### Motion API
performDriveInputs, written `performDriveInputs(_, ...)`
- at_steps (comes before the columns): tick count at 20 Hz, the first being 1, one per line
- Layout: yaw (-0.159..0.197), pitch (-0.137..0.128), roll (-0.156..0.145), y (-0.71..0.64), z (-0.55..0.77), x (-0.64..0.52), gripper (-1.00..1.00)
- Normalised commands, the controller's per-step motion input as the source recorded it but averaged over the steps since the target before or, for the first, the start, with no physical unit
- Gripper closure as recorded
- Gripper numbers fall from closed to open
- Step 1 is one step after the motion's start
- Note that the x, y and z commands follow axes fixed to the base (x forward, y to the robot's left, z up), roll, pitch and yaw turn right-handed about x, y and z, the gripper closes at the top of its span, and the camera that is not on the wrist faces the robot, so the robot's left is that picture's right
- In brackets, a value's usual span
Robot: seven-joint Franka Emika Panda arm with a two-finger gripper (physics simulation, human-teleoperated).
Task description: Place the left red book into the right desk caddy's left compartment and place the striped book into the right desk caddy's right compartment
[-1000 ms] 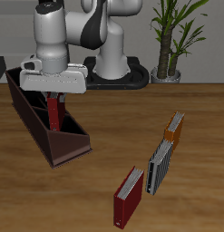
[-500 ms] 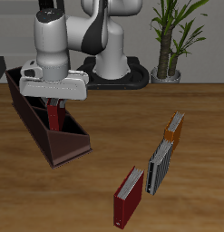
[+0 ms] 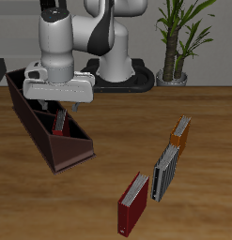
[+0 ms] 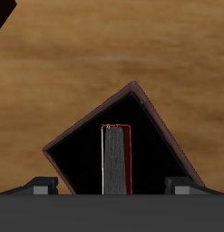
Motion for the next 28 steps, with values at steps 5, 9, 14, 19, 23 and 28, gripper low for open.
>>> performDriveInputs(5, 0.012, -0.039, 0.008, 0.24, 0.23, -0.11, -1.00)
performDriveInputs(9, -0.003, -0.053, -0.009, 0.26, 0.30, -0.04, -1.00)
performDriveInputs(14, 0.017, -0.051, -0.041, 0.29, 0.31, 0.02, -1.00)
performDriveInputs(19, 0.039, -0.070, -0.056, 0.49, 0.48, -0.04, -1.00)
performDriveInputs(23, 0.015, -0.045, -0.044, 0.36, 0.37, 0.05, -1.00)
performDriveInputs(28, 0.014, -0.017, -0.018, 0.52, 0.29, 0.07, -1.00)
